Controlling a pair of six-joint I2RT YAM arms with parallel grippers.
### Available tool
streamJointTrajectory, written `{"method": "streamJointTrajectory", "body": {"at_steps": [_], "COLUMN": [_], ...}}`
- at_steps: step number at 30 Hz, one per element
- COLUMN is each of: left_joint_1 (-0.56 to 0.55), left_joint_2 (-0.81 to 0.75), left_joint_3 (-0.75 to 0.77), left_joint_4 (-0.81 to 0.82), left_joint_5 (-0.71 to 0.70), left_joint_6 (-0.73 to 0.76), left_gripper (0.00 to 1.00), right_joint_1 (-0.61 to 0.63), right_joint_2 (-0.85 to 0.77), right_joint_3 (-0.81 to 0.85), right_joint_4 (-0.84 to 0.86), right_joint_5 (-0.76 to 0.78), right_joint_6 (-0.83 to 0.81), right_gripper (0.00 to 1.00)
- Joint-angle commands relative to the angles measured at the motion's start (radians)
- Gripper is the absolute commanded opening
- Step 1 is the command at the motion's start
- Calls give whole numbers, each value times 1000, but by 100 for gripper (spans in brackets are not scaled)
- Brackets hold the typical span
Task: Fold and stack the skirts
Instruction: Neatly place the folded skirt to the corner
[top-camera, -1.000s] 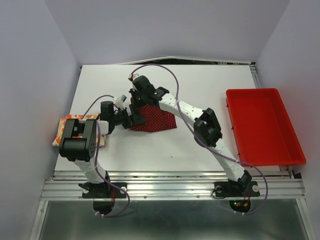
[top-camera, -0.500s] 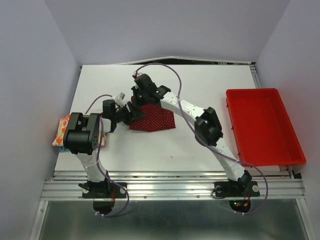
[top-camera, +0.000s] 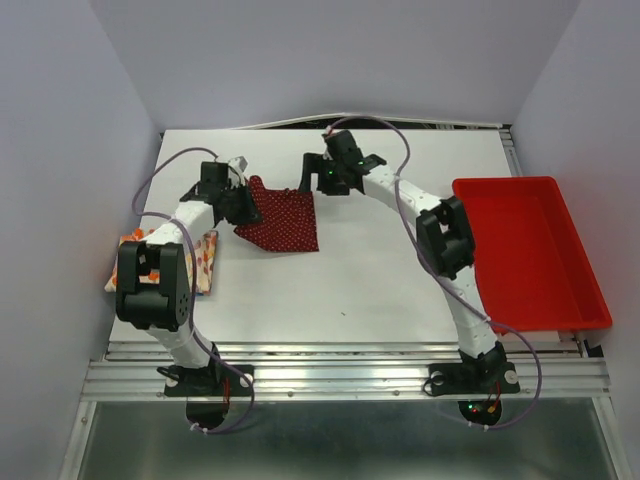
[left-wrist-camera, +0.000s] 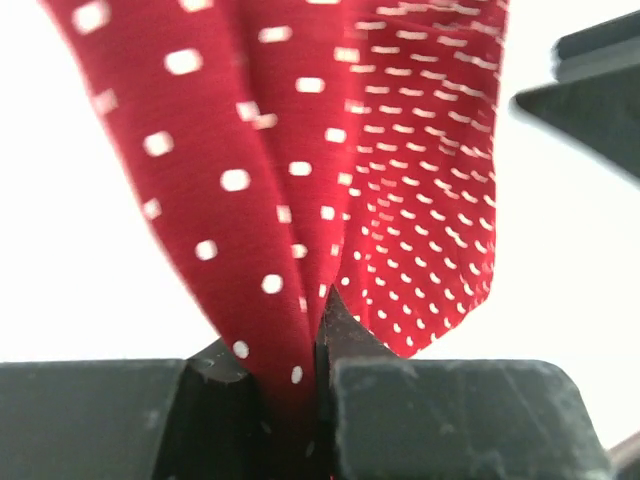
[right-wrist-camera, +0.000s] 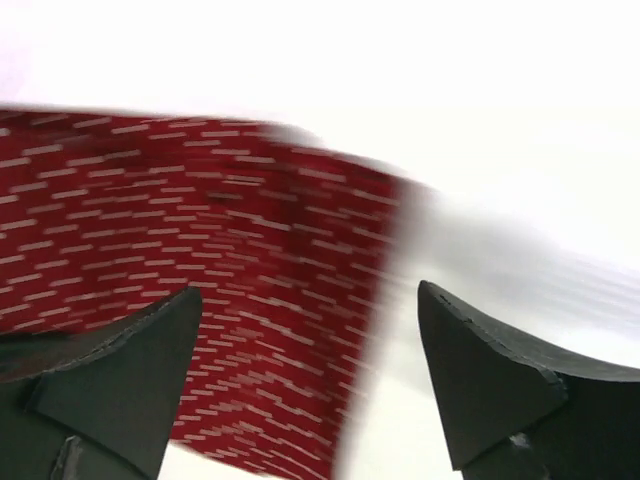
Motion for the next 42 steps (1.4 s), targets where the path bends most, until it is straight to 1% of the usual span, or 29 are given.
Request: {"method": "streamJointTrajectory", "body": {"at_steps": [1,2,3,5,8,11,14,15,17,20,25,26,29,37,40,42], "left_joint_1": [7,16,22,28,30,30,31,34,39,59,85,121,148,299,326,352], "left_joint_2": [-120,-138,-147,-166,-219,-282,-340,-376,-408,-422,-437,-439,-436,-404,-400,-405], "left_joint_3": [130,159,169,202,221,221,209,213,227,251,284,305,363,503,495,448], "left_joint_4": [-356,-423,-449,-534,-613,-666,-687,-704,-723,-747,-766,-778,-810,-898,-908,-892], "left_joint_5": [-175,-178,-166,-155,-146,-140,-166,-172,-186,-204,-184,-176,-173,-140,-123,-120], "left_joint_6": [255,261,315,355,413,464,524,568,596,596,590,590,599,672,694,708], "left_gripper": [0,0,0,0,0,0,0,0,0,0,0,0,0,0,0,0], "right_joint_1": [-94,-103,-104,-125,-134,-134,-134,-134,-134,-134,-134,-134,-134,-134,-134,-134], "right_joint_2": [-159,-173,-199,-221,-253,-268,-273,-273,-270,-262,-262,-265,-268,-254,-247,-241], "right_joint_3": [-95,-118,-160,-197,-245,-277,-291,-294,-293,-285,-282,-285,-288,-277,-276,-274], "right_joint_4": [44,43,44,44,44,44,43,41,40,32,30,30,29,18,16,15], "right_joint_5": [-25,-29,-35,-41,-48,-50,-67,-73,-87,-99,-113,-113,-108,-122,-134,-139], "right_joint_6": [-27,-31,-37,-51,-67,-75,-77,-75,-74,-74,-81,-86,-93,-93,-90,-89], "right_gripper": [97,99,100,100,100,100,100,100,100,100,100,100,100,100,100,100]}}
